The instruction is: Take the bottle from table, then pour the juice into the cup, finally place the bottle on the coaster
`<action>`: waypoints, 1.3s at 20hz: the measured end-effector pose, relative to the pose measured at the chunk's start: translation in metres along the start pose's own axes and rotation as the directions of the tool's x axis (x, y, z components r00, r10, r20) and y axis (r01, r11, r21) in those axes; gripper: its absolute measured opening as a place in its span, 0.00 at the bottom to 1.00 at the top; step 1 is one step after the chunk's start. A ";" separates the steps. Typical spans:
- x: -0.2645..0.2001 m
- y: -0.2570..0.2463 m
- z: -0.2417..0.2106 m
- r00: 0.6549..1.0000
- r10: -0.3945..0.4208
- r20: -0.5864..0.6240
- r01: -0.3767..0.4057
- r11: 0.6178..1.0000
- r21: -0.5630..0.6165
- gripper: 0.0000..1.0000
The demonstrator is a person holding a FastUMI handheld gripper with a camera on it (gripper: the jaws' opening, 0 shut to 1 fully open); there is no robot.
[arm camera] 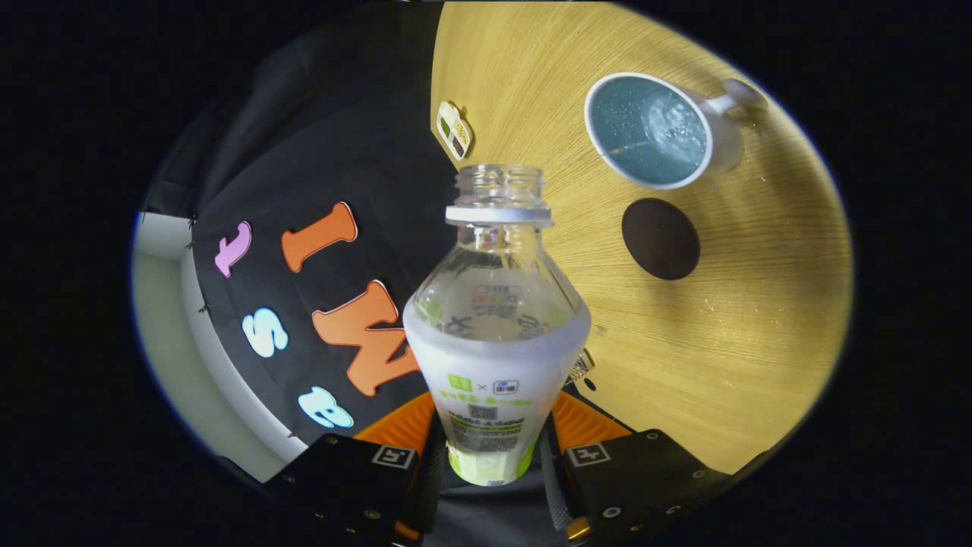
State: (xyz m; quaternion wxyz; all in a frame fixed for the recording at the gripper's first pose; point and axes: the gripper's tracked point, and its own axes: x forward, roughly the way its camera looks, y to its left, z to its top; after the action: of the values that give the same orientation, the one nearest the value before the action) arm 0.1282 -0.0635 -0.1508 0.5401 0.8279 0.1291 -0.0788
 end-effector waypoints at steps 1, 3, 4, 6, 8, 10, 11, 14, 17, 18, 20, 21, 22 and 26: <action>0.000 -0.006 0.000 1.000 -0.018 0.002 0.018 0.999 -0.046 0.58; 0.000 -0.012 0.003 0.998 -0.050 0.029 0.054 0.984 -0.168 0.57; -0.001 -0.017 0.004 0.997 -0.070 0.044 0.079 0.966 -0.248 0.58; 0.001 -0.015 0.006 0.994 -0.076 0.076 0.100 0.915 -0.392 0.58; 0.001 -0.010 0.009 0.991 -0.072 0.115 0.123 0.831 -0.543 0.57; 0.006 -0.006 0.012 0.986 -0.060 0.158 0.152 0.721 -0.676 0.58; 0.009 -0.004 0.012 0.984 -0.056 0.172 0.165 0.661 -0.732 0.57; 0.019 -0.005 0.013 0.971 -0.042 0.234 0.224 0.490 -0.843 0.58; 0.027 -0.008 0.017 0.955 -0.032 0.294 0.291 0.278 -0.915 0.58; 0.030 -0.006 0.023 0.944 -0.015 0.330 0.326 0.200 -0.924 0.58; 0.039 -0.005 0.032 0.923 0.014 0.384 0.382 0.061 -0.922 0.58; 0.044 -0.007 0.035 0.921 0.024 0.388 0.388 0.012 -0.921 0.58; 0.050 -0.010 0.038 0.918 0.029 0.396 0.397 -0.024 -0.918 0.59; 0.067 -0.033 0.063 0.892 0.011 0.452 0.449 -0.137 -0.883 0.59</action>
State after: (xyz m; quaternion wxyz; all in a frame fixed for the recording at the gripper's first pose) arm 0.1831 -0.1000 -0.2232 0.9591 0.0973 0.1978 -0.1777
